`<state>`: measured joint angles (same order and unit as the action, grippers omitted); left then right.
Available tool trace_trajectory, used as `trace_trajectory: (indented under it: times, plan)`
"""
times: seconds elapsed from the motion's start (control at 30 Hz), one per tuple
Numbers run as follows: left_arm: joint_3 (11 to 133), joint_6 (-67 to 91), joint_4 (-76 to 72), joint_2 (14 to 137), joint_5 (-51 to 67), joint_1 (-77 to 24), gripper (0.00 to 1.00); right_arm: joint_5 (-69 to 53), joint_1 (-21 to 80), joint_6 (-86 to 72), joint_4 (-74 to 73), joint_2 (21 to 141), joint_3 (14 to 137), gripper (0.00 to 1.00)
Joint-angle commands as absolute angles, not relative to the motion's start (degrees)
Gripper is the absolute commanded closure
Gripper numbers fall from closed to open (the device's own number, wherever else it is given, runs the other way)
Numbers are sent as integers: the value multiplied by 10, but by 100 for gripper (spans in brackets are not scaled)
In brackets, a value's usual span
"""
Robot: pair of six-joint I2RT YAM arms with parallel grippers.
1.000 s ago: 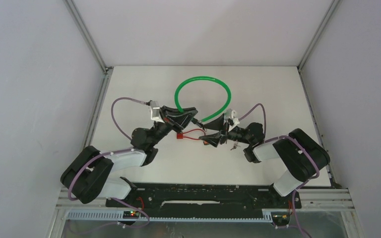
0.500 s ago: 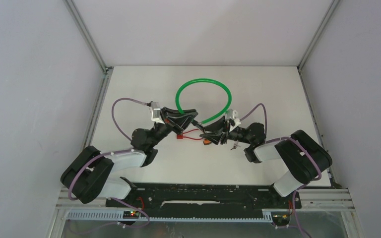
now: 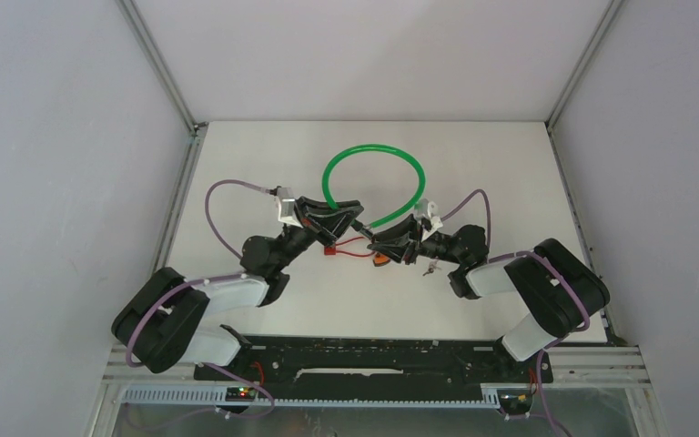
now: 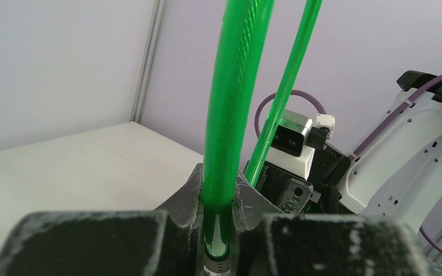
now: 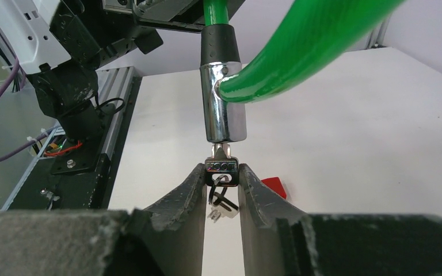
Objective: Lock with the key
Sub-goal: Lock the lock.
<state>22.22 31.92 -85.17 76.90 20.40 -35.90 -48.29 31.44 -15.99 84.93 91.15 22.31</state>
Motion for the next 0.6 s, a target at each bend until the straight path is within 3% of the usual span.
trace_trajectory:
  times: [0.0, 0.57]
  plan:
    - [221, 314, -913, 770, 203, -356, 100, -489, 311, -162, 873, 895, 223, 76]
    - [241, 330, -914, 792, 228, -356, 100, -428, 305, -165, 872, 907, 220, 97]
